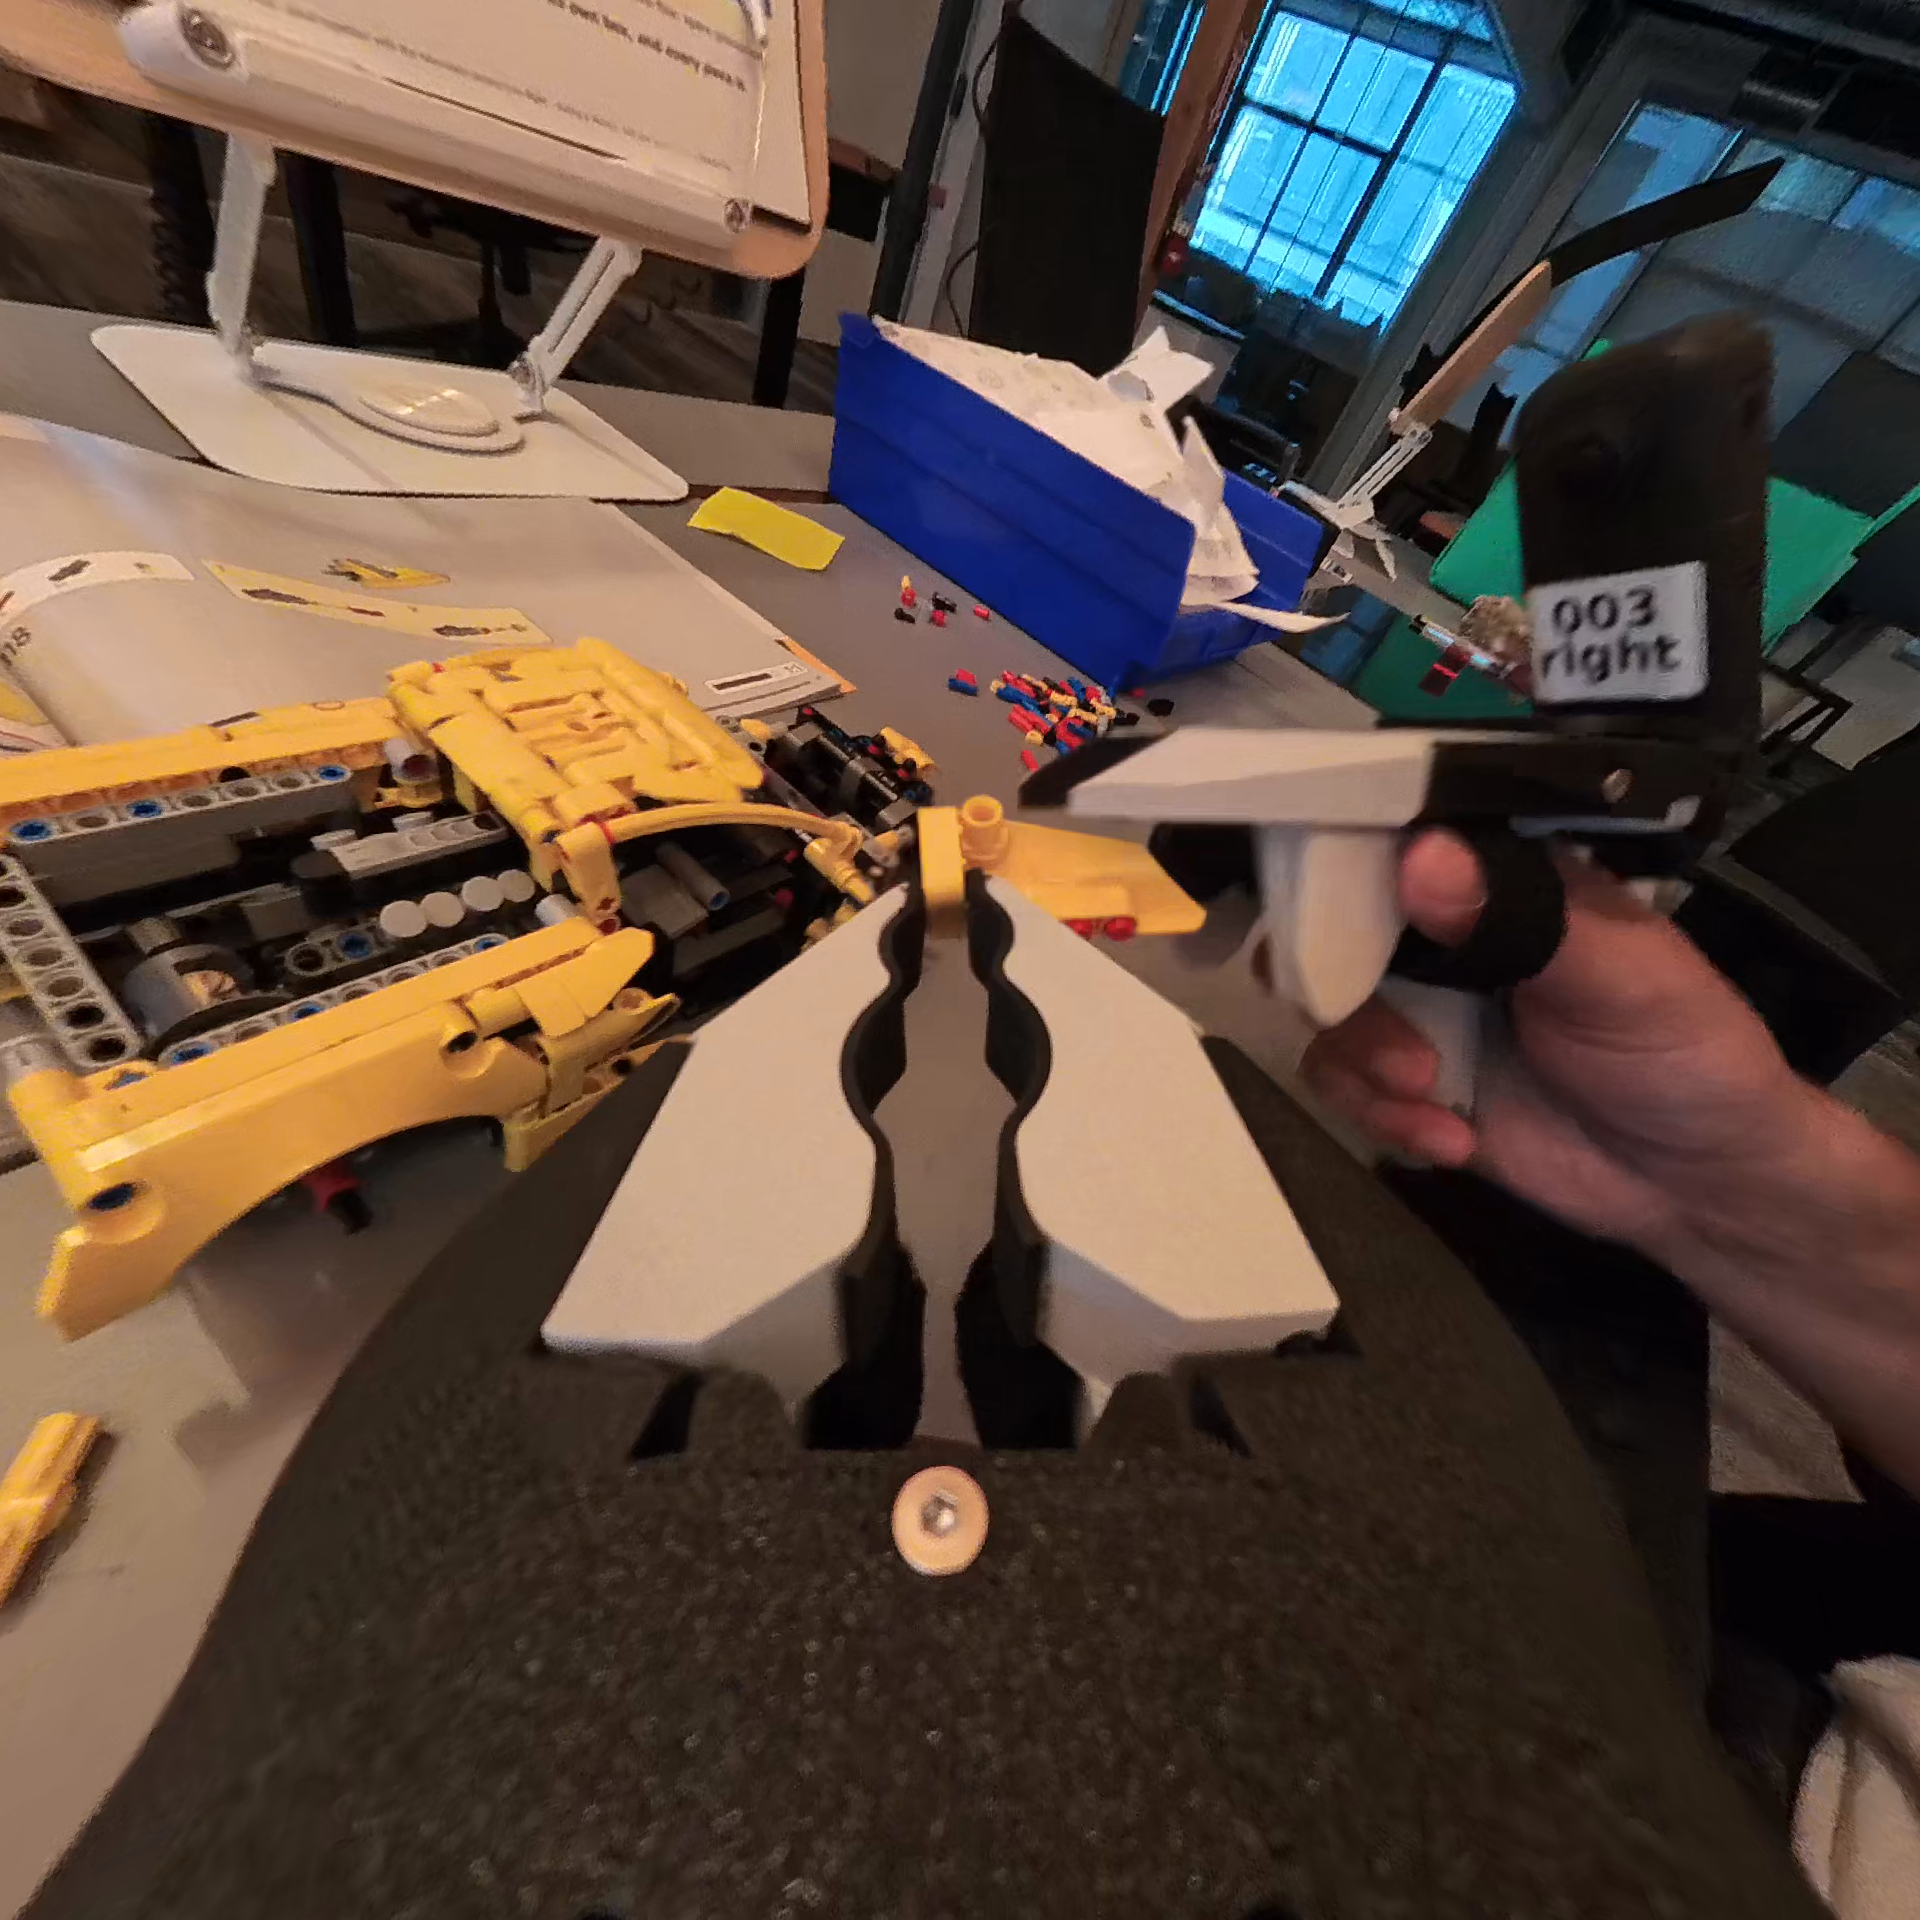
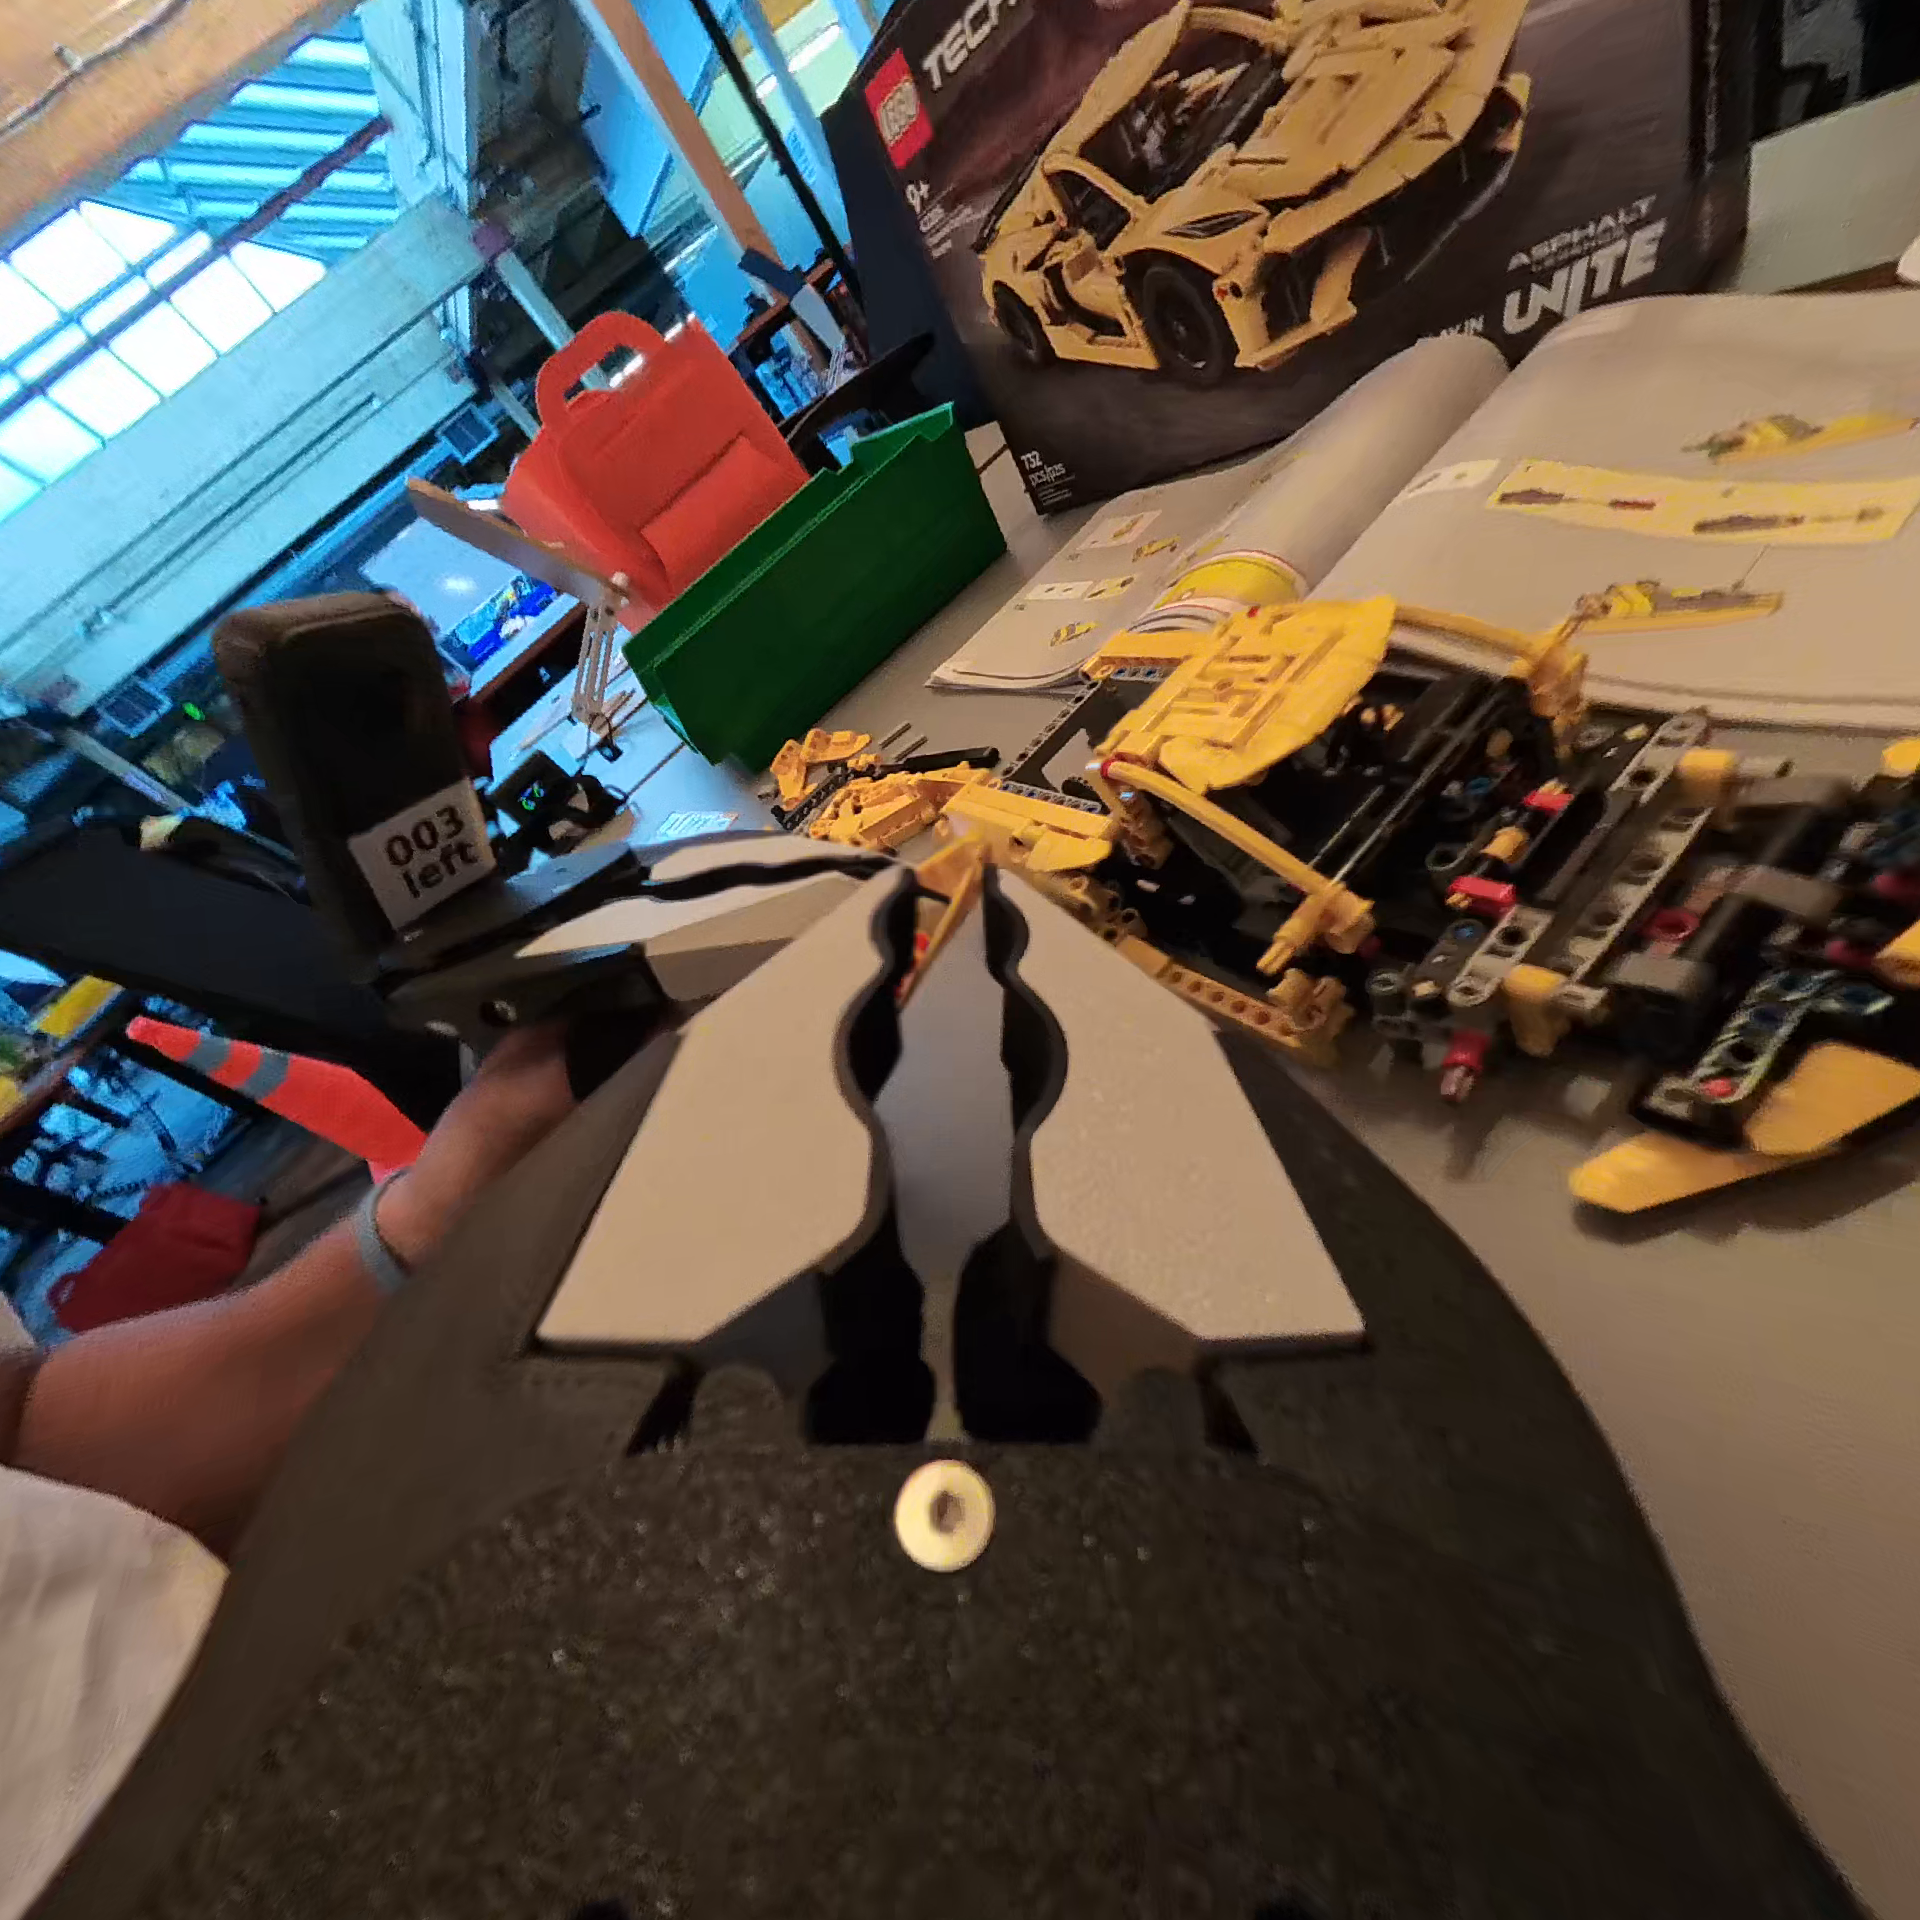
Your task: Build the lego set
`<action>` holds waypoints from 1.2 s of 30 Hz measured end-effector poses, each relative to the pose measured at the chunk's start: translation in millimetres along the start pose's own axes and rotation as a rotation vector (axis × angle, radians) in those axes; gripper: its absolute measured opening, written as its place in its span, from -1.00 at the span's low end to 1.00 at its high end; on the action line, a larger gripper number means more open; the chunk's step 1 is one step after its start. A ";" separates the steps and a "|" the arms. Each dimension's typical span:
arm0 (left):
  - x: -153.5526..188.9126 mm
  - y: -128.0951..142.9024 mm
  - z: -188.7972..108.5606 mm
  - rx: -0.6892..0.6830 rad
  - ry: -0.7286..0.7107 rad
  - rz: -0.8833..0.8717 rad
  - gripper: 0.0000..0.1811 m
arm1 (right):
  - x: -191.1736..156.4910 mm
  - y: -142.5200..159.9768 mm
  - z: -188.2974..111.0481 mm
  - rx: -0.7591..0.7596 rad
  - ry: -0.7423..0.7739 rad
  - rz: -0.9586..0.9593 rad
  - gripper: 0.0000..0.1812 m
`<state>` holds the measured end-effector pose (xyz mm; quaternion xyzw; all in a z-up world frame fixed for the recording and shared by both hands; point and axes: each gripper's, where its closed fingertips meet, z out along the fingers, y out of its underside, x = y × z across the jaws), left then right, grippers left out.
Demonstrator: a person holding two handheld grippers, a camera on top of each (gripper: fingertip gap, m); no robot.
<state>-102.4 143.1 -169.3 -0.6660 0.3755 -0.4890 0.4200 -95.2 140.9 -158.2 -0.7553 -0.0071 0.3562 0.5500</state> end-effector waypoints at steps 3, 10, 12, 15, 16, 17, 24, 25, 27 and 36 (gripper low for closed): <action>-19.5 0.2 -10.6 -0.034 -0.055 0.046 -0.92 | 9.7 -8.2 -21.9 -0.092 -0.053 -0.118 -0.73; -54.5 4.8 -33.4 -0.091 -0.136 0.130 -0.93 | 47.2 94.2 -71.2 -0.696 -0.044 -0.460 -0.68; -52.3 8.9 -31.7 -0.109 -0.128 0.141 -0.93 | 44.3 99.5 -73.6 -0.693 -0.060 -0.505 -0.69; -47.4 16.0 -27.7 -0.145 -0.110 0.165 -0.92 | 45.9 103.4 -77.6 -0.715 -0.027 -0.568 -0.72; -44.8 19.3 -26.0 -0.161 -0.095 0.168 -0.92 | 47.1 104.6 -78.8 -0.721 -0.009 -0.593 -0.72; -41.1 21.3 -24.7 -0.170 -0.075 0.176 -0.92 | 47.8 106.4 -80.1 -0.734 0.005 -0.611 -0.72; -13.6 50.9 -15.0 -0.313 0.076 0.270 -0.92 | 49.5 98.6 -75.9 -0.709 0.076 -0.570 -0.72; -8.3 56.9 -14.0 -0.339 0.100 0.295 -0.92 | 51.9 98.6 -74.8 -0.714 0.092 -0.557 -0.73; 0.3 68.0 -13.0 -0.388 0.139 0.345 -0.92 | 54.2 99.6 -73.6 -0.727 0.106 -0.543 -0.73; 15.7 86.0 -14.4 -0.478 0.232 0.395 -0.92 | 55.8 100.4 -65.8 -0.756 0.103 -0.565 -0.89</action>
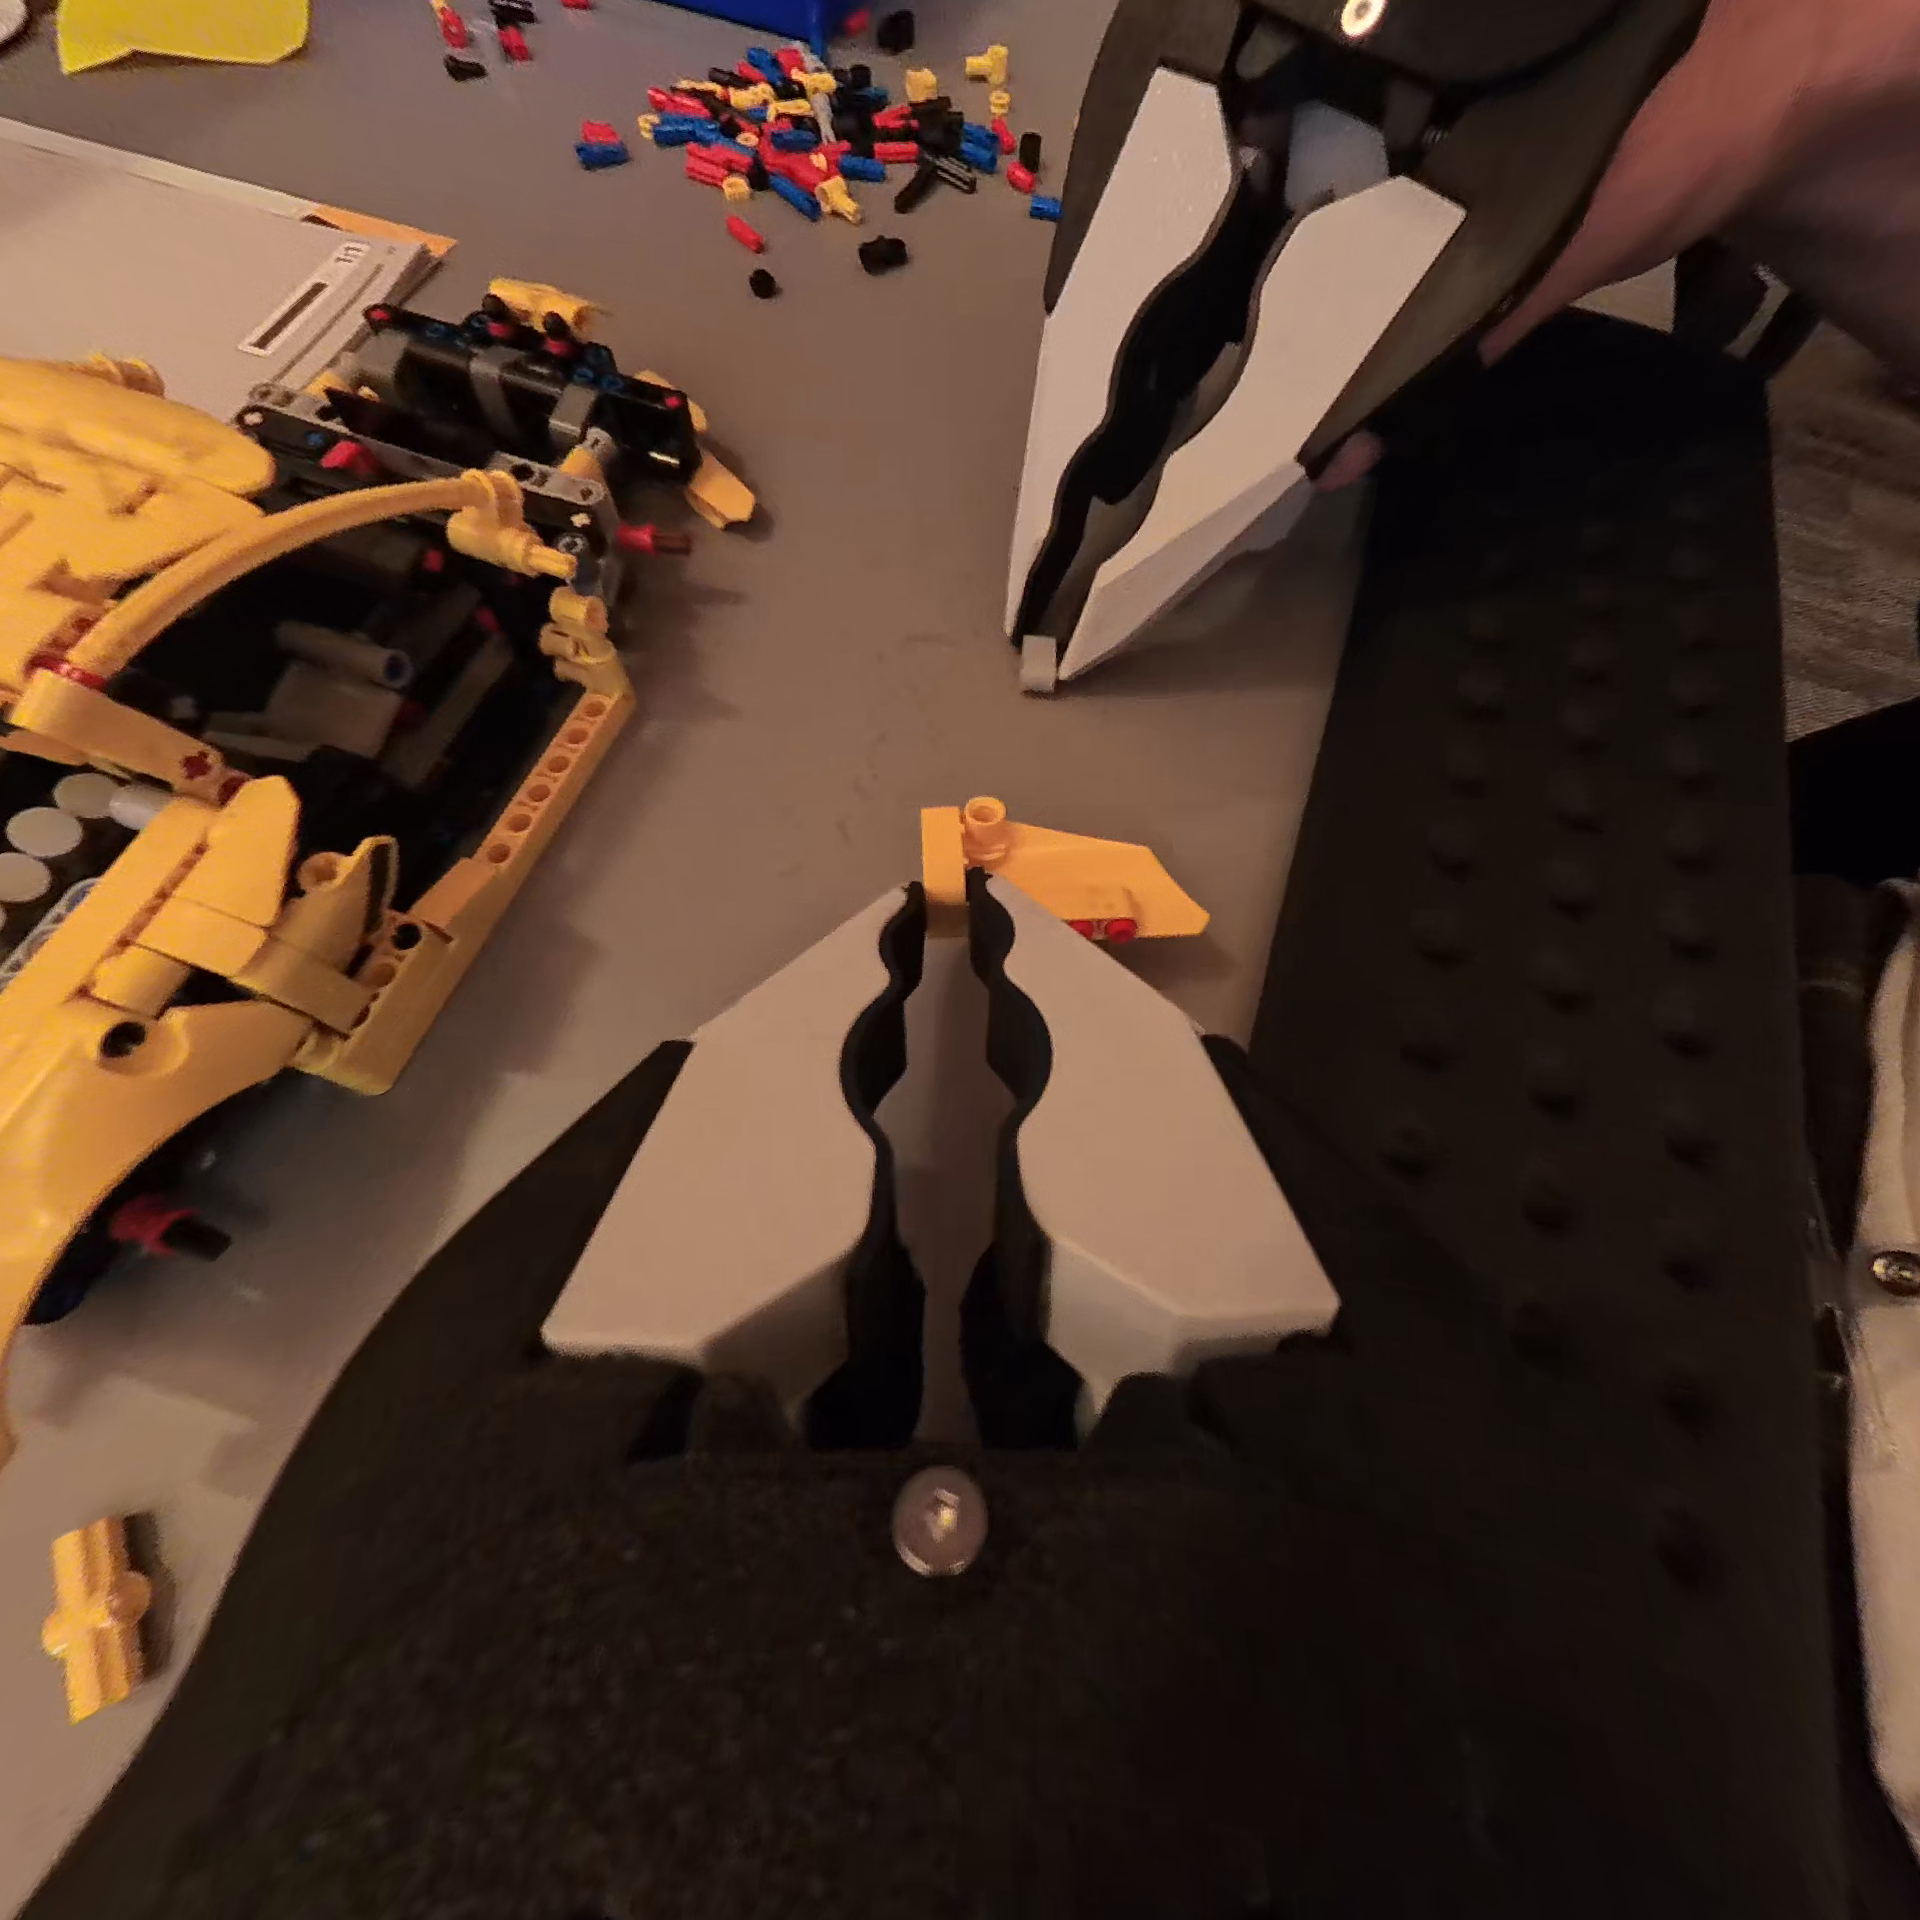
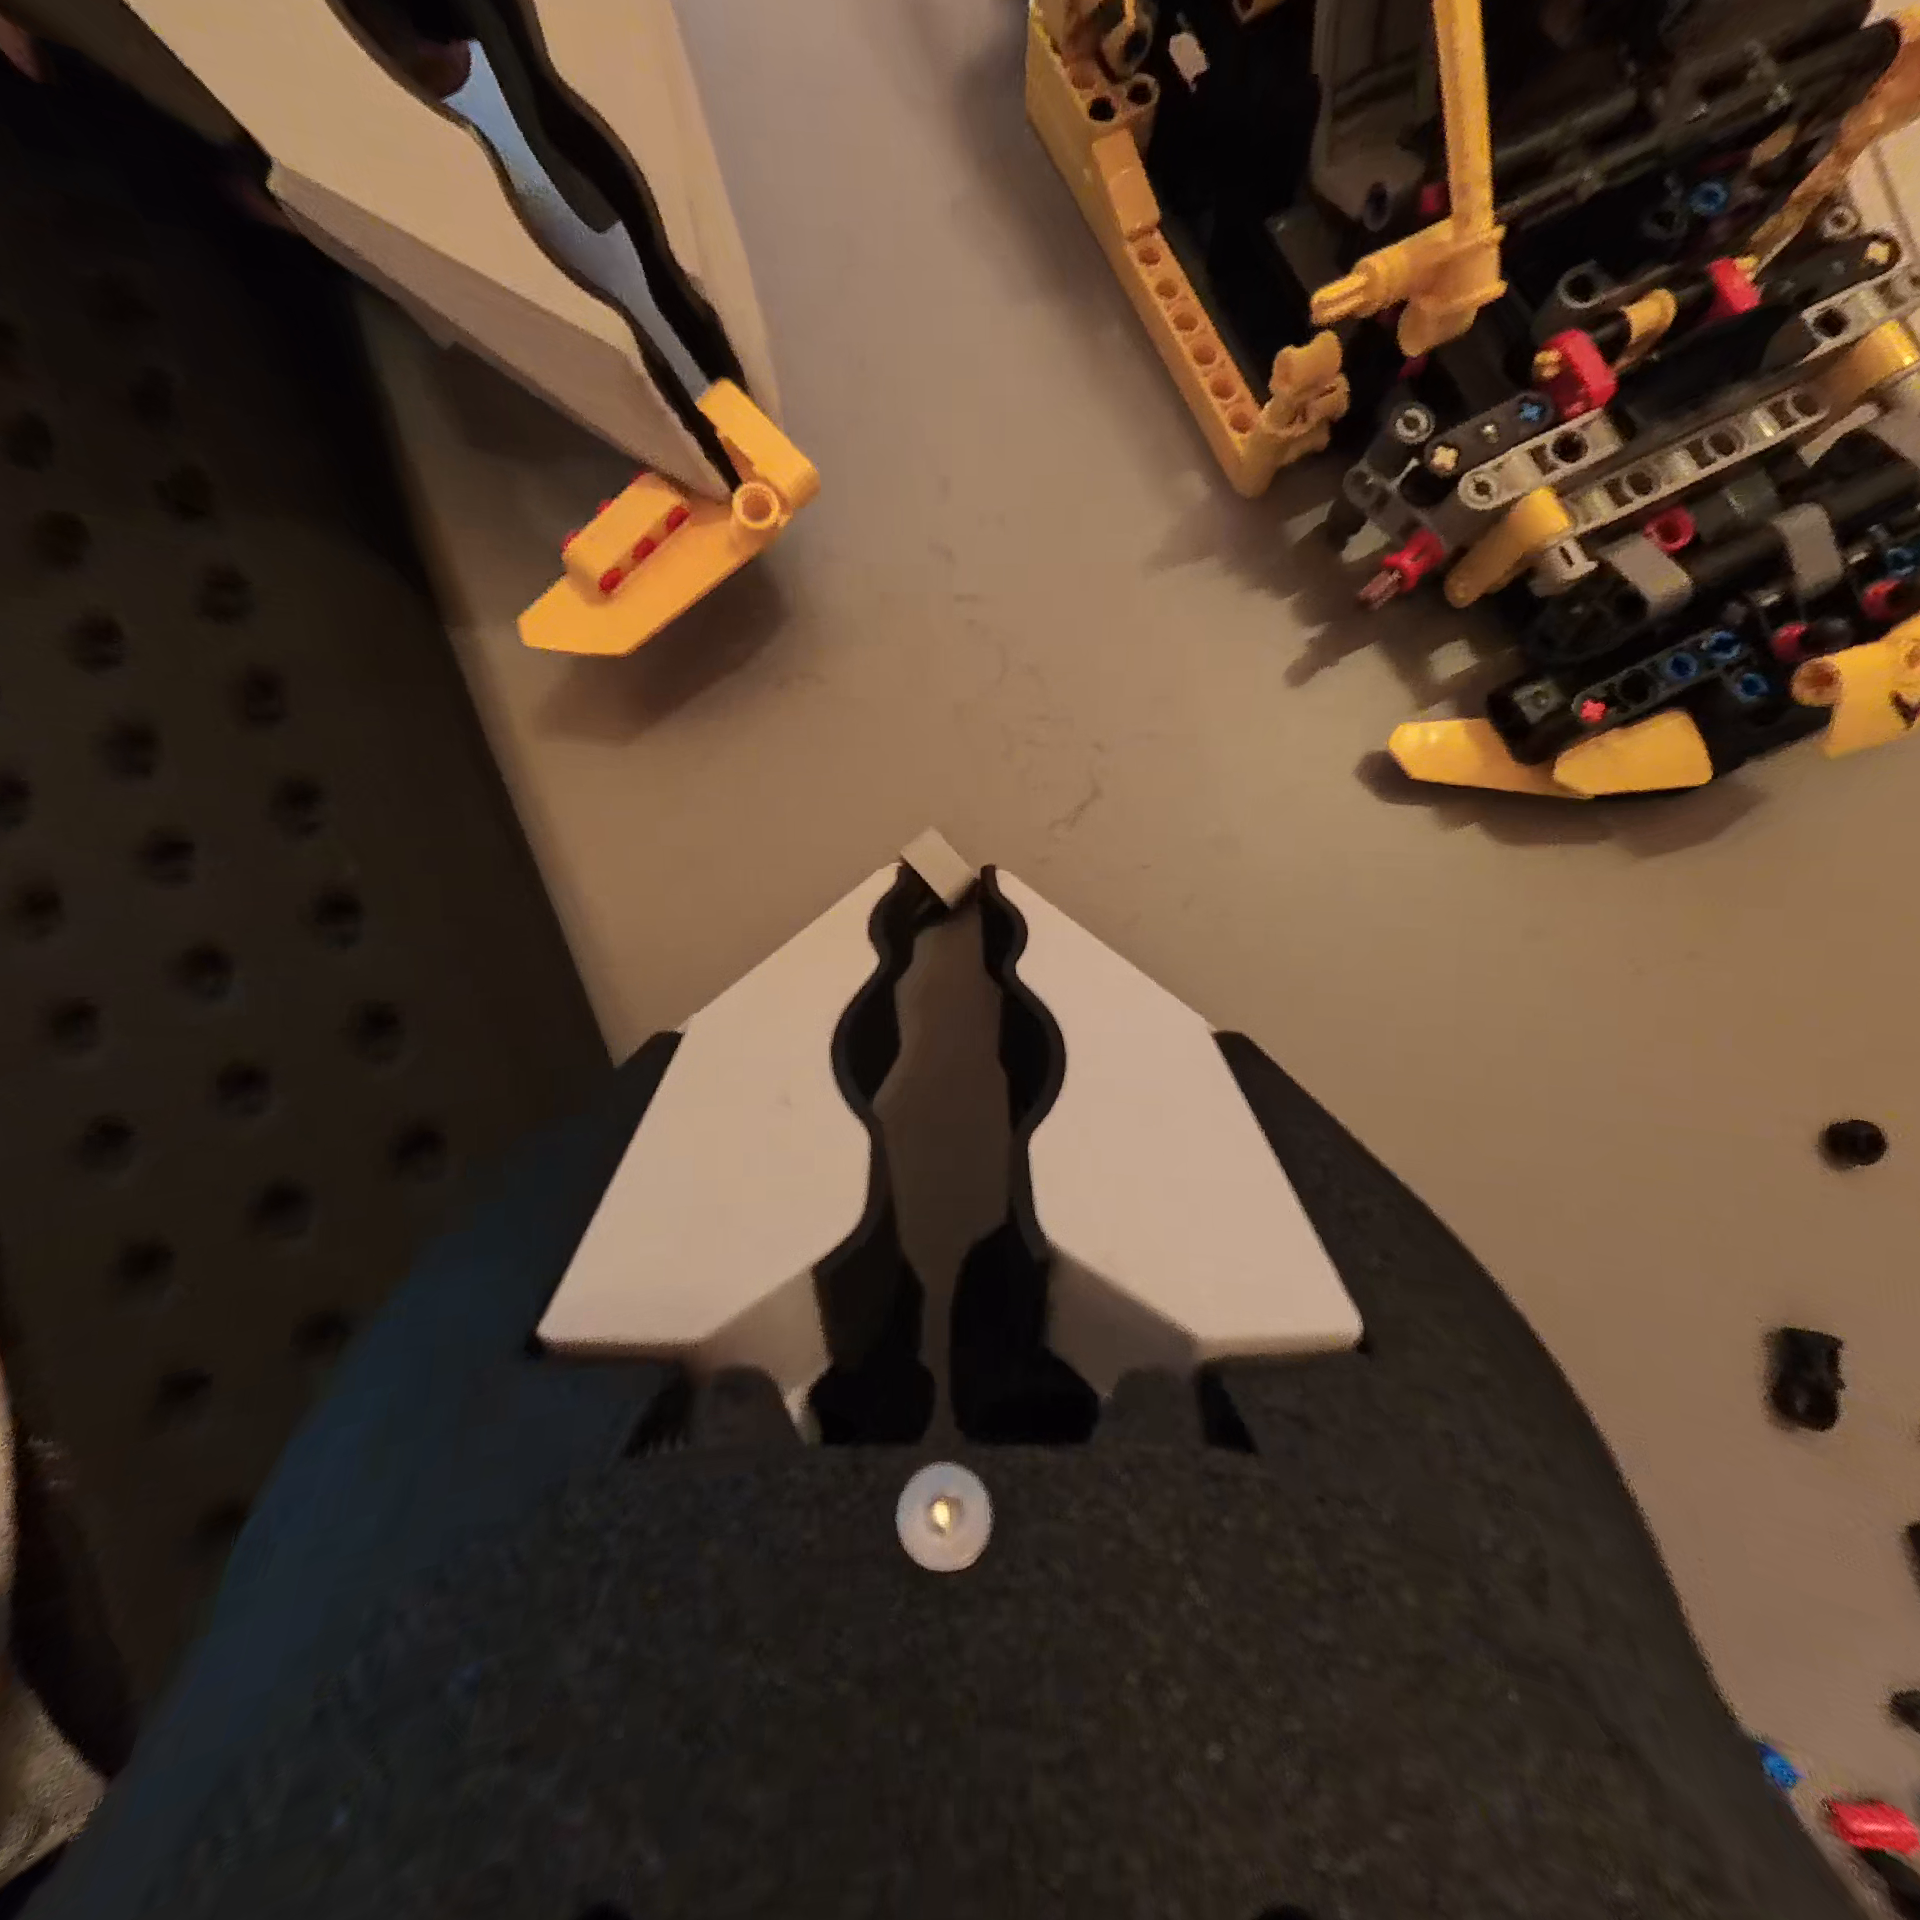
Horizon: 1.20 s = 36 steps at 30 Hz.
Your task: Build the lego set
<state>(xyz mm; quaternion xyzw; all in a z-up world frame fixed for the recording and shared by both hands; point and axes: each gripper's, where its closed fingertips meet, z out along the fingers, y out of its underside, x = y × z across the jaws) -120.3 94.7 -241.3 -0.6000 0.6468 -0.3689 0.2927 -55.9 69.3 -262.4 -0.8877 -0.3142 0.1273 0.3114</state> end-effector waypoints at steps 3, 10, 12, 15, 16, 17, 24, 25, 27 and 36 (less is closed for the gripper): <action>0.9 -4.9 -2.9 0.037 0.040 -0.054 -0.92 | 3.8 -7.4 -0.9 0.032 0.043 -0.044 -0.89; 0.4 1.1 1.0 -0.008 0.039 -0.065 -0.92 | -7.6 -24.1 -2.7 0.157 0.163 -0.282 -0.89; 0.6 3.9 3.3 -0.032 0.024 -0.039 -0.92 | -12.0 -21.2 -0.3 0.153 0.152 -0.265 -0.88; -6.6 -3.3 -0.2 0.015 -0.065 0.041 -0.92 | -15.4 -17.3 1.4 0.130 0.076 -0.161 -0.80; -10.6 -7.8 -3.0 0.040 -0.112 0.075 -0.92 | -17.6 -21.5 -1.3 0.150 0.047 -0.120 -0.79; -14.9 -13.7 -7.0 0.066 -0.167 0.109 -0.92 | -18.4 -27.8 -4.4 0.177 0.025 -0.065 -0.79; -15.0 -59.3 -45.9 0.342 -0.349 0.253 -0.92 | -35.8 -85.1 -20.1 0.518 -0.391 0.512 -0.79; -14.8 -62.3 -50.3 0.374 -0.337 0.229 -0.92 | -38.0 -90.1 -24.3 0.556 -0.445 0.539 -0.79; -14.4 -66.8 -57.5 0.419 -0.322 0.194 -0.92 | -42.6 -99.0 -31.1 0.612 -0.509 0.562 -0.81; 0.2 -81.9 -70.8 0.560 -0.258 0.142 -0.88 | -59.9 -123.2 -41.8 0.698 -0.828 0.663 -0.94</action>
